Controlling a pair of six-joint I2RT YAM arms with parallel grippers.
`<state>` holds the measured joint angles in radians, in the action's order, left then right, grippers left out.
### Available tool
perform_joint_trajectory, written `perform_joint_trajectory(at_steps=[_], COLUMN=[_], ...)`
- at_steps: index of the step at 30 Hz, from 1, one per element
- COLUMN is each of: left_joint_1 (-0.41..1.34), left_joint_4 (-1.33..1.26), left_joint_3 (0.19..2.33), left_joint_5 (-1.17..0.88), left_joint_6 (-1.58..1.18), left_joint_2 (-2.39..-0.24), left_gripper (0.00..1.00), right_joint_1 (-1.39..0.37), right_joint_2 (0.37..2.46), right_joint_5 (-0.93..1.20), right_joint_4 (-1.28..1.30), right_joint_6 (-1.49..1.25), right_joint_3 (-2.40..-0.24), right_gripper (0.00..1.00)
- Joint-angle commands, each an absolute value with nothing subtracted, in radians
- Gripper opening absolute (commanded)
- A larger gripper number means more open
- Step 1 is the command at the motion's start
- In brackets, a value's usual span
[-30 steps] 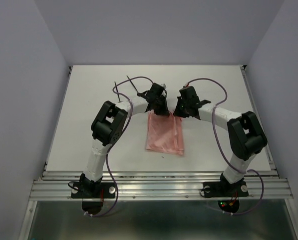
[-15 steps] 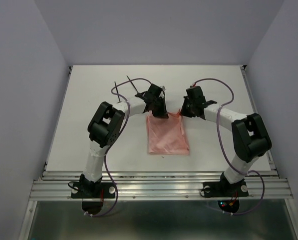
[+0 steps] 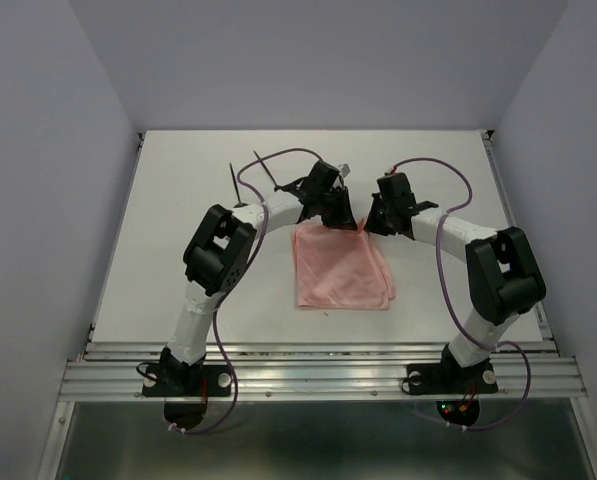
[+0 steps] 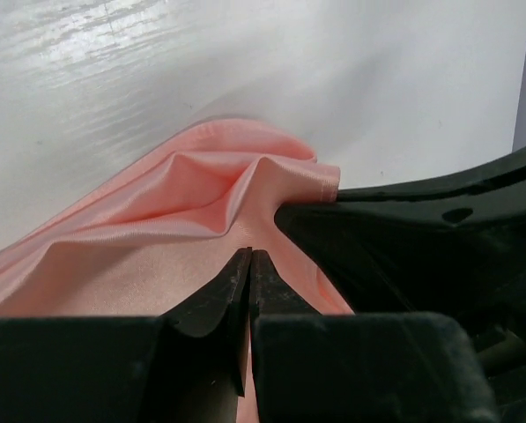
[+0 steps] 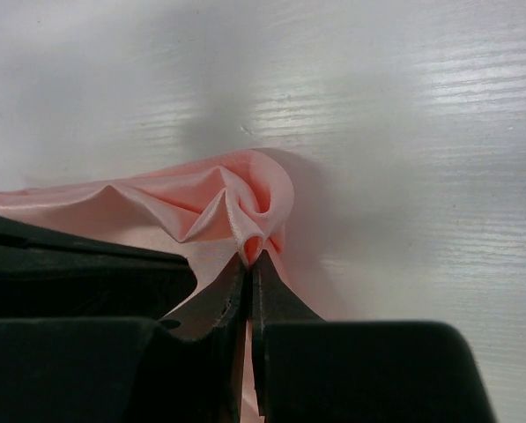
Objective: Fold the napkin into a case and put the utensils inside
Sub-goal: Fold the 2/3-rectangle-folded napkin at the center of the board.
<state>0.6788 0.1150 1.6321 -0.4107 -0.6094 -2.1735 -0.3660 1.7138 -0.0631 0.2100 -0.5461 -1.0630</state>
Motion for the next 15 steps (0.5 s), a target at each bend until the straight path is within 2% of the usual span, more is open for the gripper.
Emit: perform_joint_trajectory(at_steps=[1,15], left_joint_1=[0.681,0.661], left_joint_4=[0.103,0.140], left_joint_3=[1.718,1.809], left_joint_5=[-0.422,-0.362], left_joint_6=[-0.630,-0.657], left_joint_2=[-2.232,-2.306], left_gripper=[0.12,0.11], right_joint_1=[-0.364,-0.364], right_joint_2=[1.674,1.672], right_joint_5=[-0.054,-0.009], right_joint_4=[0.195,0.193], right_joint_6=[-0.534,-0.526], right_joint_3=[-1.058,-1.058], right_gripper=[0.01,0.01])
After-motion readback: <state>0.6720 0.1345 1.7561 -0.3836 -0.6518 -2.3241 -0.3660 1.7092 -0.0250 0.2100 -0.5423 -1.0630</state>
